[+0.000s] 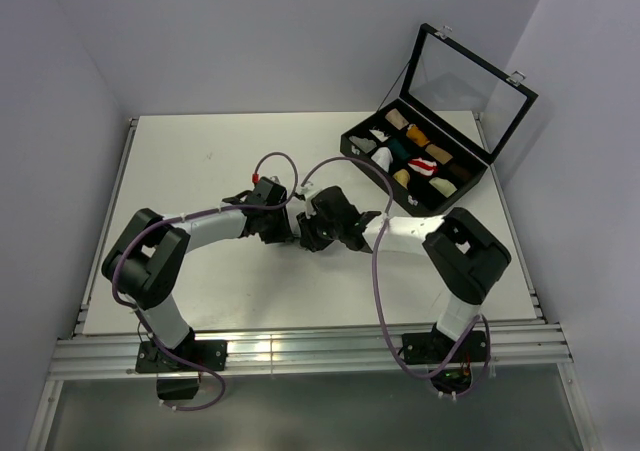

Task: Roll the socks
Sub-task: Roll the sock at the center of the board.

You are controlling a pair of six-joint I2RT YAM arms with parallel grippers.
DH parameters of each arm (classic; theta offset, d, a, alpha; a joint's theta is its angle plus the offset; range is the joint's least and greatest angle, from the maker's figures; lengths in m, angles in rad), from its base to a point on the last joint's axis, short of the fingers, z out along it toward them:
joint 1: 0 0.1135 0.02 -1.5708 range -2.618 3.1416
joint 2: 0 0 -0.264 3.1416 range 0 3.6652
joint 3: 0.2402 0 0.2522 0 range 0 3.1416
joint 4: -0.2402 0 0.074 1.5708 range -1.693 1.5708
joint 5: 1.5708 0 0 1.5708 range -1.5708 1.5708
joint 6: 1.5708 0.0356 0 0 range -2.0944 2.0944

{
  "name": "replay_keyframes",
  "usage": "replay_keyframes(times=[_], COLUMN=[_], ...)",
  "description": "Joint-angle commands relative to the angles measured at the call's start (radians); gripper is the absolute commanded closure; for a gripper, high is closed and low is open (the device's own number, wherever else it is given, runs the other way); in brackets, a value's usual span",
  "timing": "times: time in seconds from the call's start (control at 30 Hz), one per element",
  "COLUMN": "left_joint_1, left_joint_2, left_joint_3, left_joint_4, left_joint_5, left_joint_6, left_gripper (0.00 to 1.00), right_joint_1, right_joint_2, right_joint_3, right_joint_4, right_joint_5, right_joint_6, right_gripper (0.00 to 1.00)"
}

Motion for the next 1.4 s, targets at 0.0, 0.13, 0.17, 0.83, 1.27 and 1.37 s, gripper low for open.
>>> replay_keyframes(times=[0.0, 0.13, 0.17, 0.83, 1.27, 1.37], left_joint_1=[-0.004, -0.004, -0.004, 0.010, 0.068, 0.069], left_joint_2=[0.023, 0.014, 0.011, -0.150, -0.201, -0.167], left_joint_3=[0.002, -0.004, -0.002, -0.122, -0.292, -0.283], left_joint_4=[-0.036, -0.030, -0.029, 0.103, 0.324, 0.341], left_joint_5=[-0.024, -0.022, -0.022, -0.042, -0.017, 0.005], left_joint_6=[0.016, 0.018, 0.019, -0.088, -0.373, -0.389], left_gripper=[0.65, 0.64, 0.64, 0.34, 0.51, 0.53], right_joint_1=[0.008, -0.010, -0.019, -0.157, -0.174, -0.174], right_joint_2=[0.031, 0.050, 0.050, 0.188, 0.201, 0.204], right_joint_3=[0.042, 0.026, 0.020, 0.049, 0.033, 0.025], right_joint_4=[0.039, 0.047, 0.053, 0.030, 0.120, 0.133], right_joint_5=[0.068, 0.072, 0.069, -0.256, -0.314, -0.316], right_joint_6=[-0.010, 0.014, 0.021, 0.228, 0.383, 0.399], right_gripper=[0.73, 0.86, 0.89, 1.00, 1.00, 1.00])
